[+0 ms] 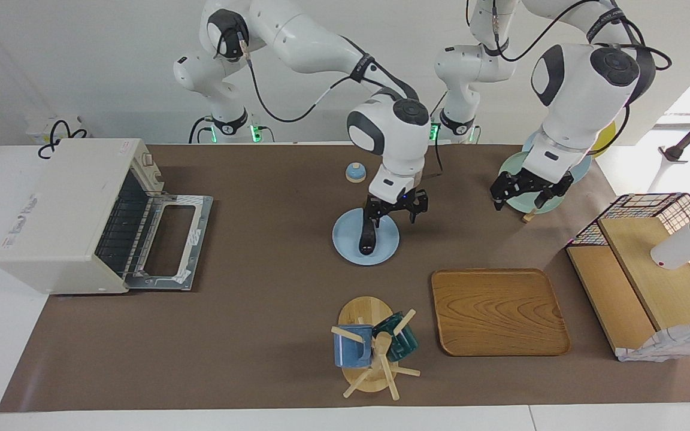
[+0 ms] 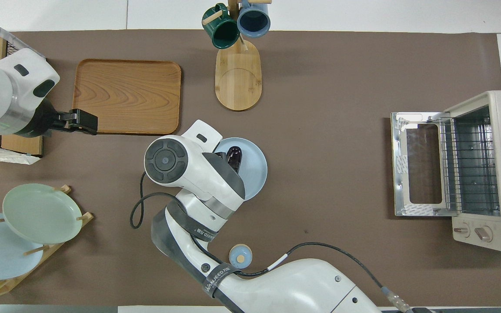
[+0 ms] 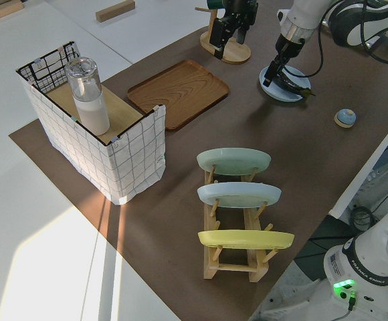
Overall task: Put eggplant into oven
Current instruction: 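Grasp the eggplant with the right gripper while the left gripper withdraws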
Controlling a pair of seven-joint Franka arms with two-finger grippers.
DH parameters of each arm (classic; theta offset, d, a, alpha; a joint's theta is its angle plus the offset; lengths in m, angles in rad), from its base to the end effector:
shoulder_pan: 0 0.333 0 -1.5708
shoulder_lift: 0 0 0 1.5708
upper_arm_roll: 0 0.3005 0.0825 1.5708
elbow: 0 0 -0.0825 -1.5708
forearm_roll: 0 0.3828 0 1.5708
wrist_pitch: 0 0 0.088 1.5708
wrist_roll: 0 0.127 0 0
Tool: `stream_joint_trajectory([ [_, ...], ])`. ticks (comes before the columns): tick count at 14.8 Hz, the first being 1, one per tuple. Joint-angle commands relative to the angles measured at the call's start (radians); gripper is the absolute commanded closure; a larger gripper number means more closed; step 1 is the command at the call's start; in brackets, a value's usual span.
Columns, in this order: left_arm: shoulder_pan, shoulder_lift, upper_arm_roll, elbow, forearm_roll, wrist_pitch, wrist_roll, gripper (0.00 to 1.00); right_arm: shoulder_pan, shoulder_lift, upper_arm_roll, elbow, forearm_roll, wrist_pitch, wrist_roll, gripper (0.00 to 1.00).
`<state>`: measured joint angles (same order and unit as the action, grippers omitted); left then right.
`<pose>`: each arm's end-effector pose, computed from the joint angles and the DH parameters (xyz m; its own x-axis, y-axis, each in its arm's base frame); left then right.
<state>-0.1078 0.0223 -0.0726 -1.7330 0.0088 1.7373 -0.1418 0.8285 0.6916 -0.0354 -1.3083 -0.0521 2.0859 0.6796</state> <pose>0.5573 -0.1004 0.5139 0.9991 -0.0400 -0.0168 -0.0402 -0.9991 -0.0095 0.5152 0.5260 0.3090 0.9833 0.1450 0.1100 0.1457 -0.9893 0.0009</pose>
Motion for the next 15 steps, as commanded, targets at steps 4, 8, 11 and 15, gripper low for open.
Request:
stream_joint_trajectory([
  [4, 0.026, -0.076, -0.007, -0.010, 0.022, -0.166, 0.080, 0.00, 0.029, 0.008, 0.000, -0.054, -0.037, 0.028, 0.021, 0.52],
  [8, 0.042, -0.094, -0.007, -0.048, 0.022, -0.168, 0.122, 0.00, 0.035, 0.002, 0.000, -0.110, -0.035, 0.056, 0.023, 0.64],
  [11, 0.077, -0.081, -0.016, -0.042, 0.022, -0.108, 0.177, 0.00, 0.037, -0.001, -0.001, -0.124, -0.037, 0.062, 0.037, 0.93],
  [15, 0.077, -0.025, -0.016, 0.082, 0.014, -0.186, 0.179, 0.00, 0.038, -0.014, -0.004, -0.109, -0.044, 0.002, 0.038, 1.00],
])
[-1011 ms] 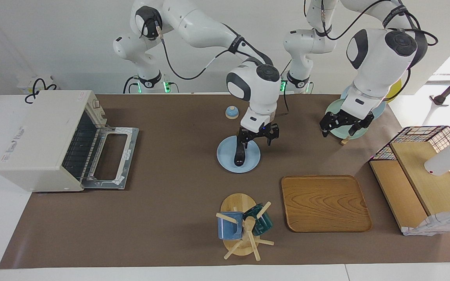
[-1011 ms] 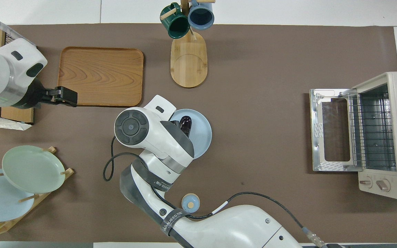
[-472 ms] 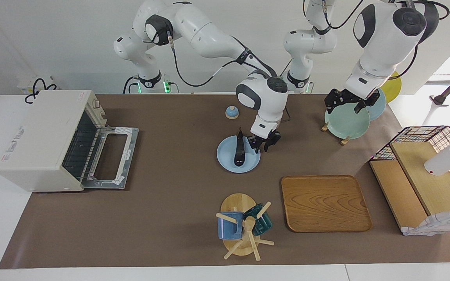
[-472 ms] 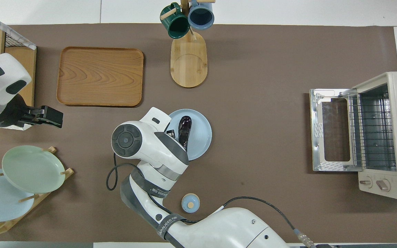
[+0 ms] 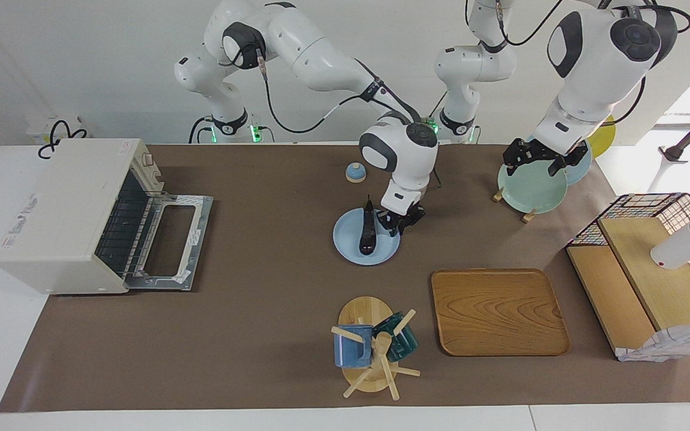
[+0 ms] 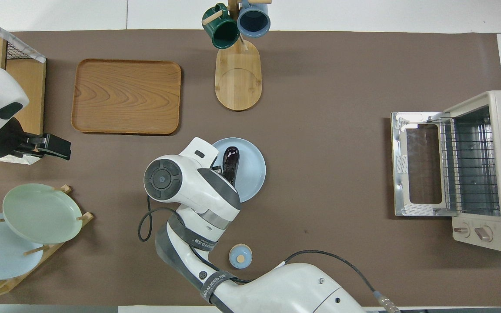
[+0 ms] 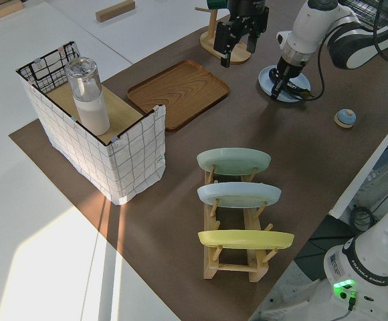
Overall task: Put eggplant into oven
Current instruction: 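Grasp the eggplant with the right gripper while the left gripper withdraws, then carry the eggplant with the right gripper into the open oven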
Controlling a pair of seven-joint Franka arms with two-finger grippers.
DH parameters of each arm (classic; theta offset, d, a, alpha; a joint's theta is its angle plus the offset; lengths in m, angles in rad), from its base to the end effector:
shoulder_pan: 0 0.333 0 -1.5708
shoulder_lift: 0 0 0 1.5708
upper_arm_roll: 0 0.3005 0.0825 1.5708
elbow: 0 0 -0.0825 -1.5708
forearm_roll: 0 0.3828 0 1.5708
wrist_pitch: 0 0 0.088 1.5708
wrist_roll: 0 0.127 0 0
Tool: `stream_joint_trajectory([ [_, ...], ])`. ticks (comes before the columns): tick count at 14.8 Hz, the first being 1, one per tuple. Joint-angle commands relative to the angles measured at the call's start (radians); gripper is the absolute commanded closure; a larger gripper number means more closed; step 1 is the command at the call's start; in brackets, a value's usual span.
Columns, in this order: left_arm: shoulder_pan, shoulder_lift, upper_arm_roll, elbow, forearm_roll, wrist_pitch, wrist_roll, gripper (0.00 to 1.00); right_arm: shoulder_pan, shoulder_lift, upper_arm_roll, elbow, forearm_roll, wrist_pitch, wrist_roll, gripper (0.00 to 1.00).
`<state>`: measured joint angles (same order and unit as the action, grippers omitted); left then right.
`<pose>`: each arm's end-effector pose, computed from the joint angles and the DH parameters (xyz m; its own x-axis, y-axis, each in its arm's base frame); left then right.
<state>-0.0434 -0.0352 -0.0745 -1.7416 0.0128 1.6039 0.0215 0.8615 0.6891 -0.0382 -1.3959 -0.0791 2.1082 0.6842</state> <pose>0.5333 -0.0621 0.5308 0.9850 -0.1384 -0.1027 -0.1405 -0.9900 -0.0131 0.4895 0.5276 0.2717 0.9792 0.1884 0.0752 0.1842 -0.9811 0.0587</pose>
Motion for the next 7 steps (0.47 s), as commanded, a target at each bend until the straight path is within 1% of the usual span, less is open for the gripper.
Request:
stream_joint_trajectory([
  [1, 0.007, 0.040, -0.013, 0.134, 0.010, -0.102, 0.014, 0.00, 0.004, -0.017, 0.000, -0.012, -0.045, -0.048, 0.032, 1.00],
  [2, 0.007, 0.052, -0.013, 0.154, 0.007, -0.133, 0.012, 0.00, 0.001, -0.038, 0.000, -0.009, -0.066, -0.083, 0.031, 1.00],
  [3, 0.005, 0.052, -0.011, 0.154, 0.007, -0.136, 0.012, 0.00, -0.013, -0.066, 0.000, -0.011, -0.071, -0.126, 0.028, 1.00],
  [4, 0.005, 0.049, -0.010, 0.143, 0.004, -0.124, 0.014, 0.00, -0.016, -0.089, -0.005, -0.012, -0.071, -0.170, 0.021, 1.00],
  [6, 0.011, 0.043, -0.001, 0.119, -0.065, -0.087, 0.008, 0.00, -0.039, -0.144, -0.006, -0.024, -0.073, -0.258, 0.014, 1.00],
  [7, 0.008, 0.041, -0.001, 0.106, -0.070, -0.070, -0.002, 0.00, -0.044, -0.163, -0.008, -0.035, -0.073, -0.305, 0.006, 1.00],
])
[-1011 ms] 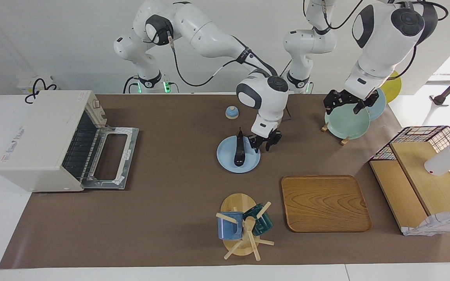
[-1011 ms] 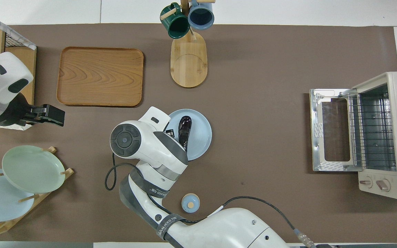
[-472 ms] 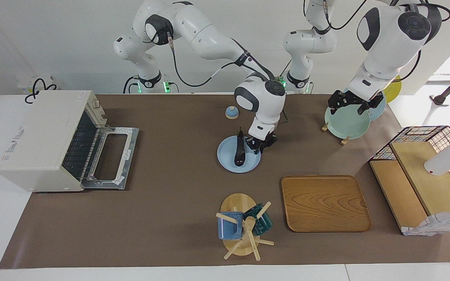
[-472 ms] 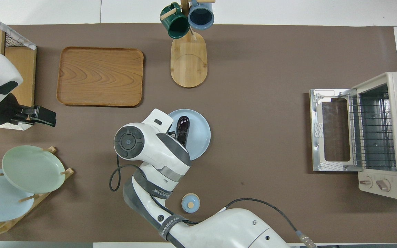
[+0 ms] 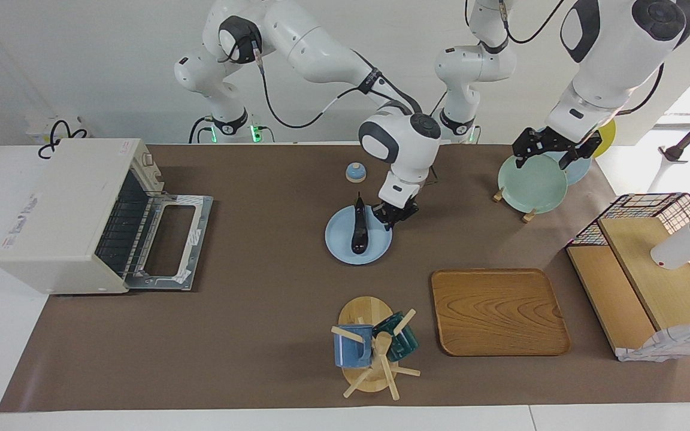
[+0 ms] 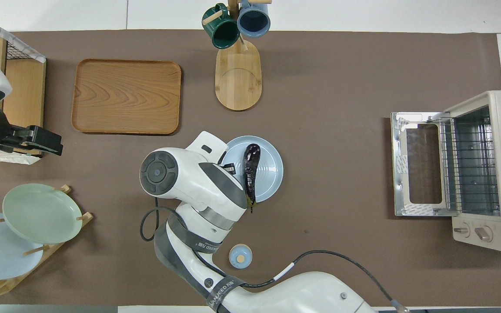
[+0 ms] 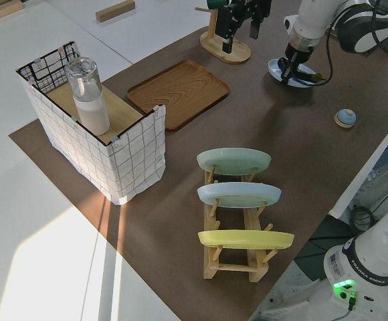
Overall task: Put eggplant into oven
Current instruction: 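Carry the eggplant with the right gripper into the open oven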
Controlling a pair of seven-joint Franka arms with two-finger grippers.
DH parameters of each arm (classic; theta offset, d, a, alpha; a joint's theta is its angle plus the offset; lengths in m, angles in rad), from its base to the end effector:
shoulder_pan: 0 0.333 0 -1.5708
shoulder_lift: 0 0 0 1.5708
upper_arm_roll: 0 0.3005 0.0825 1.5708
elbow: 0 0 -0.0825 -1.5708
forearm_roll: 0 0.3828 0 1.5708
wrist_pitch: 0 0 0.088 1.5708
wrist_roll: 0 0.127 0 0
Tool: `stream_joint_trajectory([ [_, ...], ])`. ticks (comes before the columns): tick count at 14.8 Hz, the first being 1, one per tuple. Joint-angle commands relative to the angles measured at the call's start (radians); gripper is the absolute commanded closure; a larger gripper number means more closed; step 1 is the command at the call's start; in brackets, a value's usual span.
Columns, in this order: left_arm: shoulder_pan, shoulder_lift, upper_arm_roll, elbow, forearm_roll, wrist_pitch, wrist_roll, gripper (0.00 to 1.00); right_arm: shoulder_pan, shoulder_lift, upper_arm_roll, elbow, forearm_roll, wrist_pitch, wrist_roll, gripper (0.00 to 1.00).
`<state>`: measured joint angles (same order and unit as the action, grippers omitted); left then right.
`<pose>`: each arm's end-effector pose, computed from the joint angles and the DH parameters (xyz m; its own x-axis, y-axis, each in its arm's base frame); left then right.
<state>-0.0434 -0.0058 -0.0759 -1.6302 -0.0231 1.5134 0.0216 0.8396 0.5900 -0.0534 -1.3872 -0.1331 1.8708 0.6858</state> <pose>0.5366 -0.0675 0.5599 0.9839 -0.1410 -0.1103 -0.1390 -0.9900 0.0250 0.4953 0.4868 0.3272 0.9879 0.1544 0.0114 0.1497 -0.9711 0.1862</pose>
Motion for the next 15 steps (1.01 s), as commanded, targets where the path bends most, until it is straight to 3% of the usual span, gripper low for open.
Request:
stream_joint_trajectory([
  [1, 0.004, 0.009, 0.001, -0.020, -0.035, 0.039, -0.017, 0.00, -0.022, -0.081, 0.004, -0.071, -0.020, -0.099, 0.003, 1.00],
  [4, 0.000, 0.007, 0.001, -0.042, -0.035, 0.071, -0.026, 0.00, -0.060, -0.204, 0.004, -0.279, -0.095, -0.084, 0.008, 1.00],
  [8, -0.003, 0.007, 0.001, -0.040, -0.031, 0.067, -0.020, 0.00, -0.201, -0.396, 0.004, -0.548, -0.125, 0.023, -0.031, 1.00],
  [11, -0.009, -0.019, 0.001, -0.072, -0.031, 0.045, -0.028, 0.00, -0.299, -0.456, 0.004, -0.616, -0.195, 0.004, -0.135, 1.00],
  [15, -0.010, -0.031, 0.001, -0.086, -0.031, 0.044, -0.025, 0.00, -0.460, -0.565, 0.004, -0.719, -0.197, 0.019, -0.372, 1.00],
])
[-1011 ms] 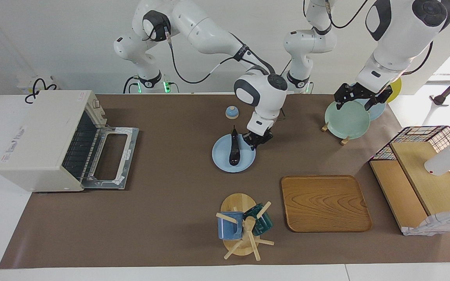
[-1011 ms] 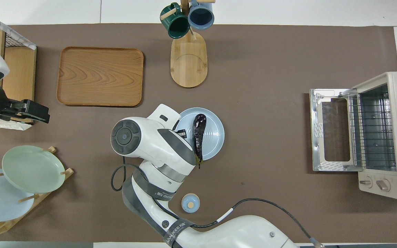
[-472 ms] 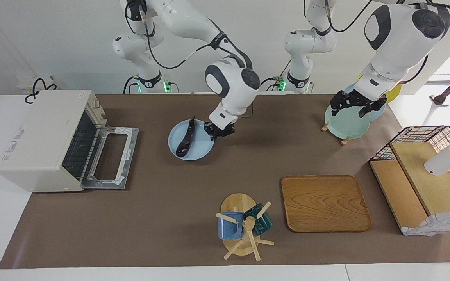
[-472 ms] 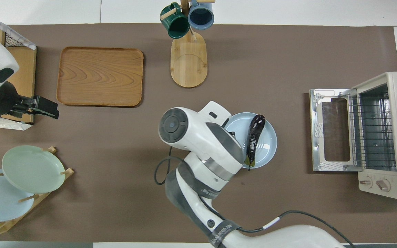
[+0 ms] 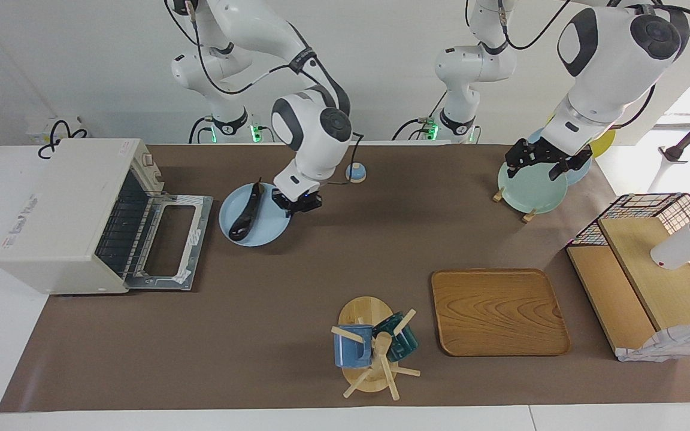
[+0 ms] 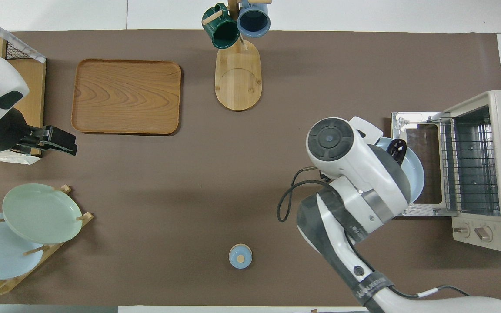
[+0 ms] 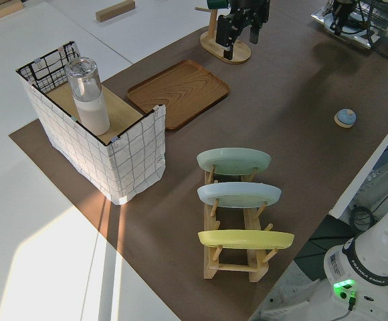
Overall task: Put eggplant into oven
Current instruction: 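Carry the eggplant with the right gripper into the open oven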
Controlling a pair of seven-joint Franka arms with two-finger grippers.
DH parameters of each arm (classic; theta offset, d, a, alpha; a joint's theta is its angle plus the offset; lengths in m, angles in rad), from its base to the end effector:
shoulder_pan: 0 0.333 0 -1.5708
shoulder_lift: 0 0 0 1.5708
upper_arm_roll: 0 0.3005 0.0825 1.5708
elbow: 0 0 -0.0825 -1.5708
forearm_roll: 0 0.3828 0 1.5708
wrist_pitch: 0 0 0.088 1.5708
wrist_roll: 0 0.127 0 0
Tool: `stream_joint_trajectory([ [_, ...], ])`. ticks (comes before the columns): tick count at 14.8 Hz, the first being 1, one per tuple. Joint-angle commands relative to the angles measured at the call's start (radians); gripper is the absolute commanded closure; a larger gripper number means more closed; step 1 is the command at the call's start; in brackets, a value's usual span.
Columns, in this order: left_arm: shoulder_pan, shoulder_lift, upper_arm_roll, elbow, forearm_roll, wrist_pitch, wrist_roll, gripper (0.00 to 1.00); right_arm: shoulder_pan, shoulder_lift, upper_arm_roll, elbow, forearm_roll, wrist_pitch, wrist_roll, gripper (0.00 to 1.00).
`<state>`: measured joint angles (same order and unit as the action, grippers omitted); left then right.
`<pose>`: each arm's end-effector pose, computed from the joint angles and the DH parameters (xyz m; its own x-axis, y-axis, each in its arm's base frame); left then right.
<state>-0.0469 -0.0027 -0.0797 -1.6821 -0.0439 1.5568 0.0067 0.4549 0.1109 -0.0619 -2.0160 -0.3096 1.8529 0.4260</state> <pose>0.5379 -0.0742 0.5376 0.9836 -0.1325 -0.1220 -0.1280 -0.9908 0.0442 0.5071 0.1784 0.3487 0.9869 0.0660 -0.1473 0.1154 -0.9265 0.3582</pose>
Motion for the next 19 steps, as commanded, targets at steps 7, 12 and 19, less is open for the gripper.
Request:
stream_joint_trajectory([
  [7, -0.001, -0.034, 0.005, -0.027, -0.010, -0.003, -0.005, 0.00, -0.294, -0.117, 0.013, -0.115, -0.020, 0.077, -0.412, 1.00],
  [12, 0.002, -0.034, 0.005, -0.021, -0.010, 0.026, -0.010, 0.00, -0.398, -0.129, 0.014, -0.182, -0.020, 0.167, -0.556, 1.00],
  [19, 0.009, -0.036, 0.005, -0.022, -0.010, 0.032, -0.008, 0.00, -0.481, -0.155, 0.014, -0.294, -0.020, 0.298, -0.612, 1.00],
])
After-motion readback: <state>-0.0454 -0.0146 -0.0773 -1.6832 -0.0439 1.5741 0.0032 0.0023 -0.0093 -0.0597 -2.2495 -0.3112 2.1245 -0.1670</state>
